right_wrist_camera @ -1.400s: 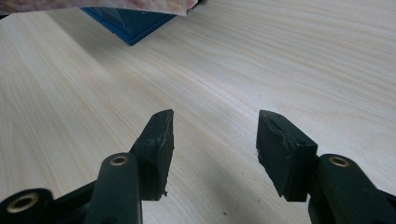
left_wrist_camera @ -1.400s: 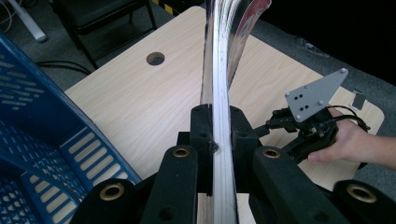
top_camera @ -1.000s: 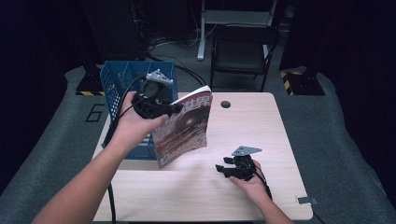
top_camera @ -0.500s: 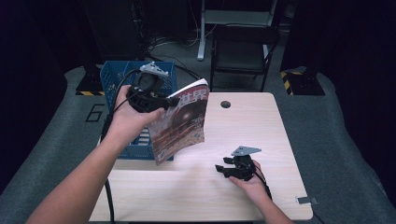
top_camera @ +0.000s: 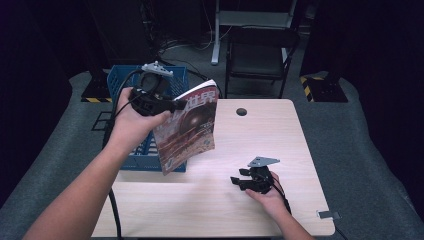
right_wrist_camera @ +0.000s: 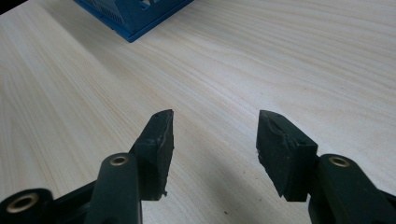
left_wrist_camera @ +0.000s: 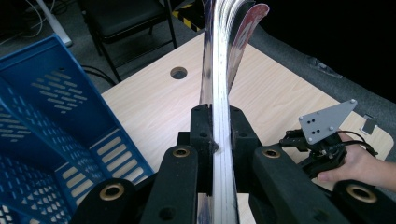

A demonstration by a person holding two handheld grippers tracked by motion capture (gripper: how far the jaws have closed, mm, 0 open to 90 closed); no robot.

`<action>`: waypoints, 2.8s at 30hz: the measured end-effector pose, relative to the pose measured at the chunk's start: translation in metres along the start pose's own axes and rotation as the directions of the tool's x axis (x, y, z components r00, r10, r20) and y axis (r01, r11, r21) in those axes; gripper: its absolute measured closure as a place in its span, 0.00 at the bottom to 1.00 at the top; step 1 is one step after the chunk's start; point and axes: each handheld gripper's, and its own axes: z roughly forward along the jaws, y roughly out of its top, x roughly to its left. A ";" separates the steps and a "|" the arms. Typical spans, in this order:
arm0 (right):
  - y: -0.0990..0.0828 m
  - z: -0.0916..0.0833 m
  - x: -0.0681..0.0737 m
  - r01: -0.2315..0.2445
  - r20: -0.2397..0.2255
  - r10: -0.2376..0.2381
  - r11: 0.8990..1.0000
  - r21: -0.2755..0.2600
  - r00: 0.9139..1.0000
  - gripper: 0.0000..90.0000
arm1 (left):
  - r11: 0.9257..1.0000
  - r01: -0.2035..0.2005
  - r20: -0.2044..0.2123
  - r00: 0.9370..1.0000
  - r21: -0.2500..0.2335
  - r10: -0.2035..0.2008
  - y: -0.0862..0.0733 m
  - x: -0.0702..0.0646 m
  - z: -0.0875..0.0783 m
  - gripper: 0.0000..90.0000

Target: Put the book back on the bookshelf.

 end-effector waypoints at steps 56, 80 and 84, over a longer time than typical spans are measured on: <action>-0.001 0.000 -0.001 -0.002 0.010 0.001 1.000 0.005 1.000 0.51 | 0.964 0.251 -0.246 0.932 -0.091 -0.266 -0.025 0.089 -0.048 0.93; -0.002 0.001 -0.002 0.002 0.008 -0.002 1.000 0.015 1.000 0.51 | 0.925 0.355 -0.323 0.867 -0.134 -0.380 -0.035 0.125 -0.052 0.93; -0.002 0.000 -0.003 0.002 0.007 -0.003 1.000 0.016 1.000 0.51 | 0.920 0.365 -0.335 0.857 -0.143 -0.392 -0.034 0.128 -0.049 0.93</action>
